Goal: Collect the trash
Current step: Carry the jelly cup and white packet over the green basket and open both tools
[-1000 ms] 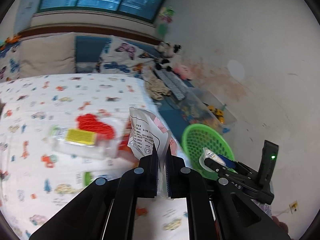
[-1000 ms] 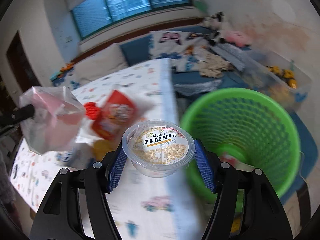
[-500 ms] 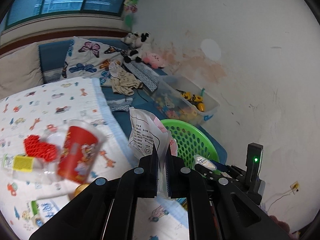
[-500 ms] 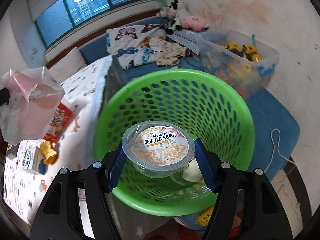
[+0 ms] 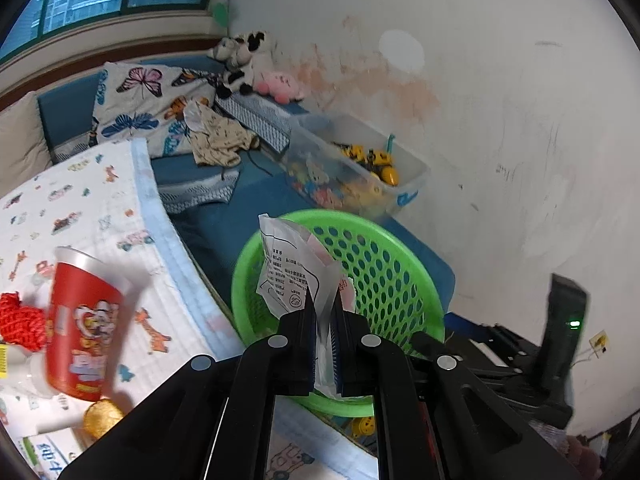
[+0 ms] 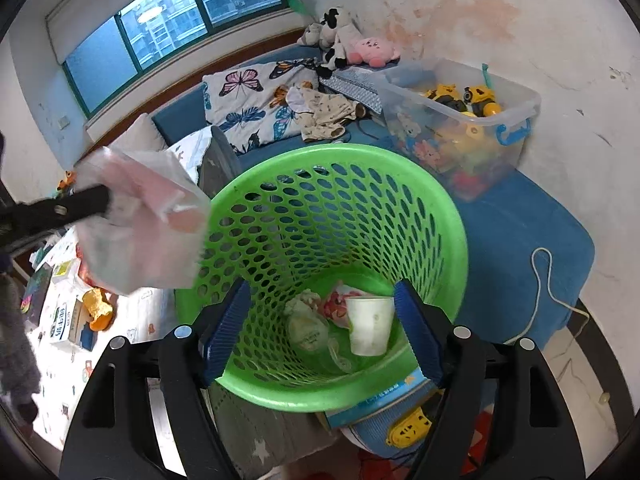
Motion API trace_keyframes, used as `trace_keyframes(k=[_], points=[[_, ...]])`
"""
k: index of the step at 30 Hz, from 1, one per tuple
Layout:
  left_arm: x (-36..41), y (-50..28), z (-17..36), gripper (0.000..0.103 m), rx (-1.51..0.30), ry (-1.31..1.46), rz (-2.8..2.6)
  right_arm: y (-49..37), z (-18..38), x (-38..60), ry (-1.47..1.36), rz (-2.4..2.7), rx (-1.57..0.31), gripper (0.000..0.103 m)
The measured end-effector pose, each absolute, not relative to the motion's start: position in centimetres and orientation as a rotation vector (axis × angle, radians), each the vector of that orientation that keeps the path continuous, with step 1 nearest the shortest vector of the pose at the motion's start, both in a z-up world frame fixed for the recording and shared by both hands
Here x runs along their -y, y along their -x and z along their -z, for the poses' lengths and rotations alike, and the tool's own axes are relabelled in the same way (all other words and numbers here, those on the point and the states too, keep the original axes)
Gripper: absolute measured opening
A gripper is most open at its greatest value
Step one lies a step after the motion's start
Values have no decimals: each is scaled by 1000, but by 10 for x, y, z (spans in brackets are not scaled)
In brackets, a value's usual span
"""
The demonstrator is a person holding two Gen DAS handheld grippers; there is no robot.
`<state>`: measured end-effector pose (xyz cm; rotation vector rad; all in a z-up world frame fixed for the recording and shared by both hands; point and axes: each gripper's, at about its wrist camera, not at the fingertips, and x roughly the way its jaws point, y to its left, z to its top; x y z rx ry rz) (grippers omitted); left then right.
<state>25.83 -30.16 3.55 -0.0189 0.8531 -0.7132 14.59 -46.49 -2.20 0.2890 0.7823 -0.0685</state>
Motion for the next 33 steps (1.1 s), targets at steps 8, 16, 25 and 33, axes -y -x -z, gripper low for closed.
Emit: trace_keyframes(k=[8,16,25,33], points=[[325,-265,-15,12,-895,-20,720,-133,22,467,-303,69,-779,74],[321,-259,-9,50,-881,-16,727,-128,22,468,-313,71,-775,74],[278,-235,-24,50,-831,-12,682,-123,15,445,-294,25,-763,75],[214,-211,-23,54,-818,-13,596,-124,11,413,-270,-42,-768,75]])
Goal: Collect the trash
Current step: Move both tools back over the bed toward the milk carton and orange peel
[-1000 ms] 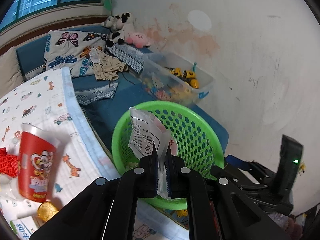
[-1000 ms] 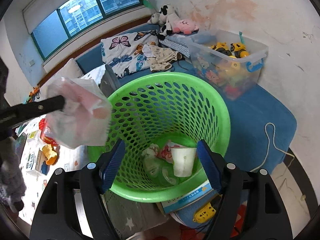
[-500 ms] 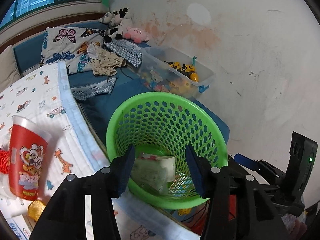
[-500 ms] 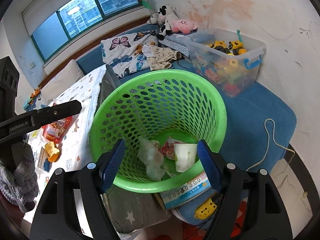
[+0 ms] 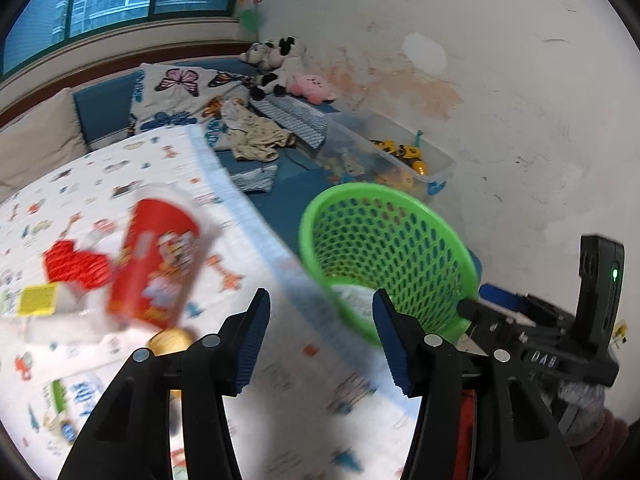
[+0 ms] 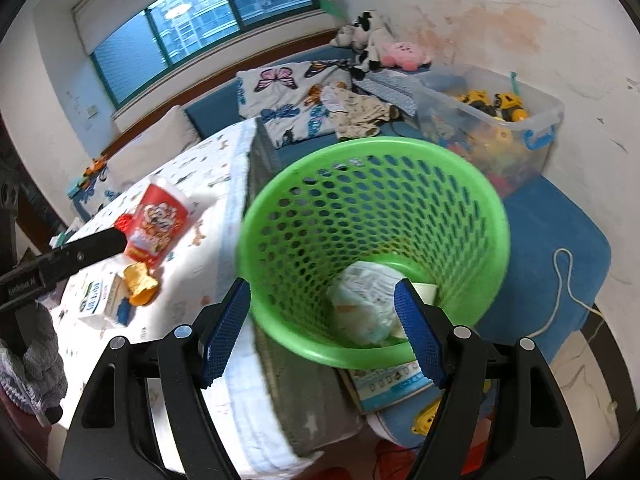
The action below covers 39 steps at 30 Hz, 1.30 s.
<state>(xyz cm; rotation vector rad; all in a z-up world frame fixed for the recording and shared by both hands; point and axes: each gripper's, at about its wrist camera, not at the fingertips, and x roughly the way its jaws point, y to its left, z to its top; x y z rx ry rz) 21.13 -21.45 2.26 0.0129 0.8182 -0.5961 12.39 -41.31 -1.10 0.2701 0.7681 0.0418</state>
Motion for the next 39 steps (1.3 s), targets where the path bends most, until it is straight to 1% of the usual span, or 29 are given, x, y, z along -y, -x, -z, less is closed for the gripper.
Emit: trace_keyframes(k=[14,19,21,25,27,29,32,39], points=[[106,-190,-14,61,-820,-64,499,-139,14,330,-164,-196,-812,75],[79,-185,-5,67,-843,-101,514,-150,18,292,-120,-252,-836,75],[72,-184,-1,71,-846,-147,531,-154,19,281,-111,-266,-842,75],[69,-184,4,73,-849,-245,565,-160,21,267,-95,-279,-857,75],[69,-186,7,77,-832,-316,593,-162,23,262,-85,-279,-866,75],[70,-188,8,77,-813,-363,609,-164,24,257,-76,-278,-875,75],[70,-196,13,82,-817,-423,692,-165,24,254,-64,-275,-882,75],[78,-210,24,83,-810,-528,756,-173,28,249,-55,-272,-910,75]])
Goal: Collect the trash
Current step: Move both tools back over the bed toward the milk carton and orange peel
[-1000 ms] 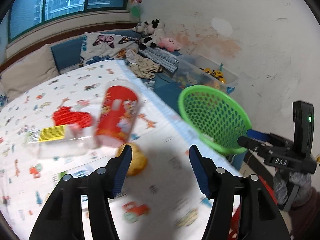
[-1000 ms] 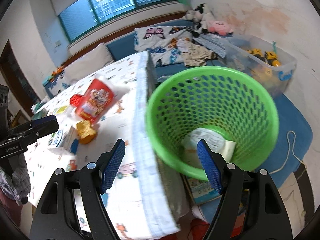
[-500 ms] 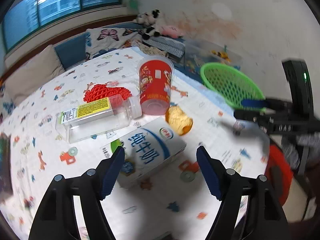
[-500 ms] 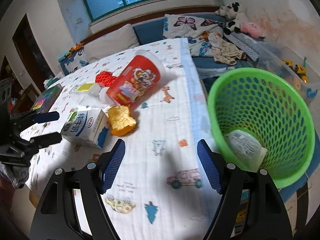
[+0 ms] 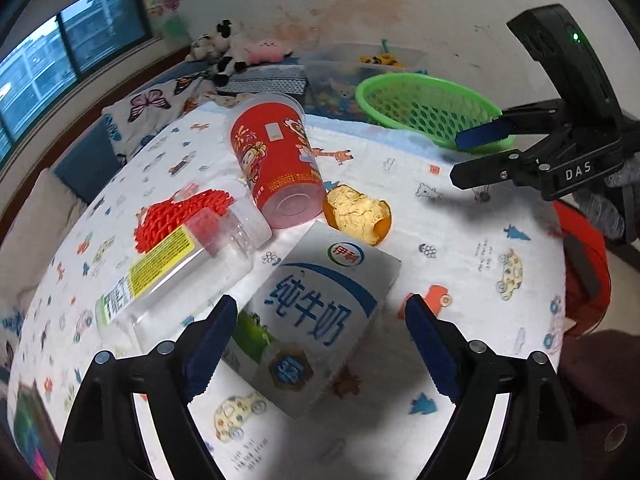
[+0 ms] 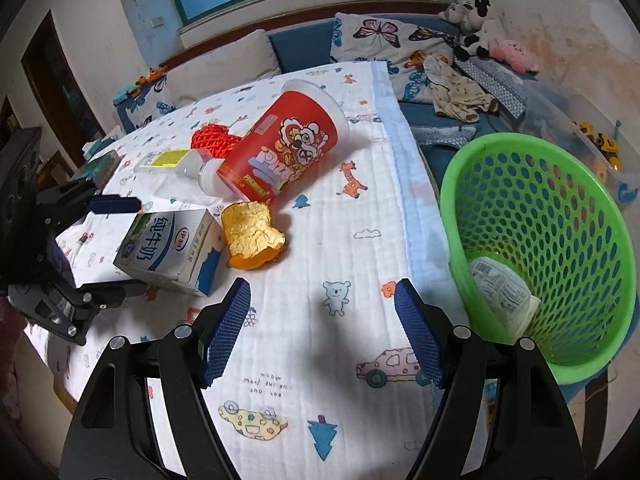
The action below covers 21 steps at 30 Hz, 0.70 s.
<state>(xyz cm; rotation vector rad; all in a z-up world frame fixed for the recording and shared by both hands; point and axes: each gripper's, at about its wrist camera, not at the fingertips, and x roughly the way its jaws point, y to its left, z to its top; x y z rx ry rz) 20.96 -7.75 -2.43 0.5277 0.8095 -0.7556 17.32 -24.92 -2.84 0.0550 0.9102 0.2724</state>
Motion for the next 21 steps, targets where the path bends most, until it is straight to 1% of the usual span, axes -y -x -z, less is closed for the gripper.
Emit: trace_keyframes(k=[11,17,21], points=[[88,-229,44,83,-856,-631,842,-184,35,235,-19,-306,-937,75],[89,-236,49,82,-886,-568,850,-188,39,231,-8,-320,-948,75],[88,-229,48,77,-862,-550,825,-190,41,226,6,-327,-951,74]])
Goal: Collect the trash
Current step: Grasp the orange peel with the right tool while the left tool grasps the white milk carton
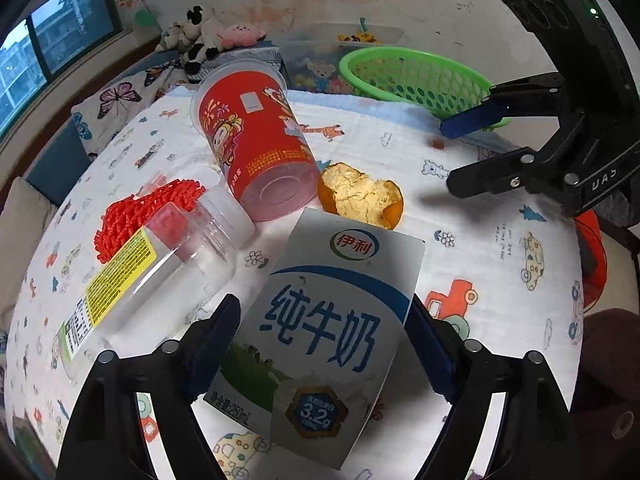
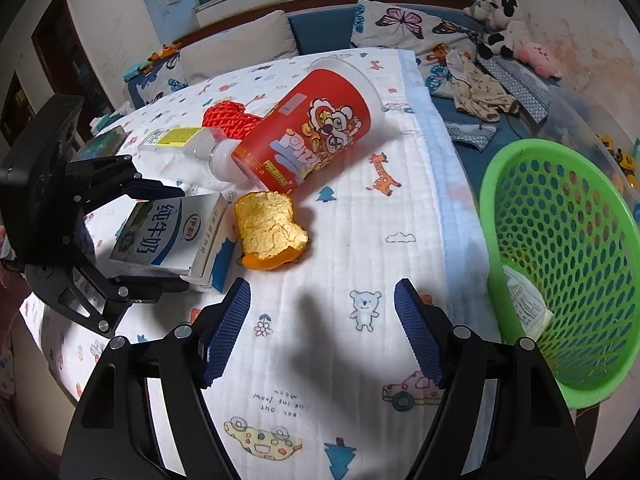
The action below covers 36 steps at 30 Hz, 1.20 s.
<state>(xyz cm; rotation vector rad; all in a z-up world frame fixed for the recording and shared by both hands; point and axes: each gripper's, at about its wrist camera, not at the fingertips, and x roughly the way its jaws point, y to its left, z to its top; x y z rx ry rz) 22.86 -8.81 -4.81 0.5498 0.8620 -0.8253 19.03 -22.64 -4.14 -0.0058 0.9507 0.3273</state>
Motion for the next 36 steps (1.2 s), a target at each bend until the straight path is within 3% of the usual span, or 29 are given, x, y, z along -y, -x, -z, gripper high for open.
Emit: trace_keyframes(k=[8,25,29,36], points=[[74,-216,37,67,-866,-444,734,-198,46,216,15,-343,-950,67],[24,-200,13,67,-894,-255,557,-231,67,165,91,-383,-941,64],[21,-201,14,67,-899,-242,548,-230,71,158,142,-347,-924,54],[23,-200,13,67,-896,-224,555,-228,71,163,143,-339,-912,46]])
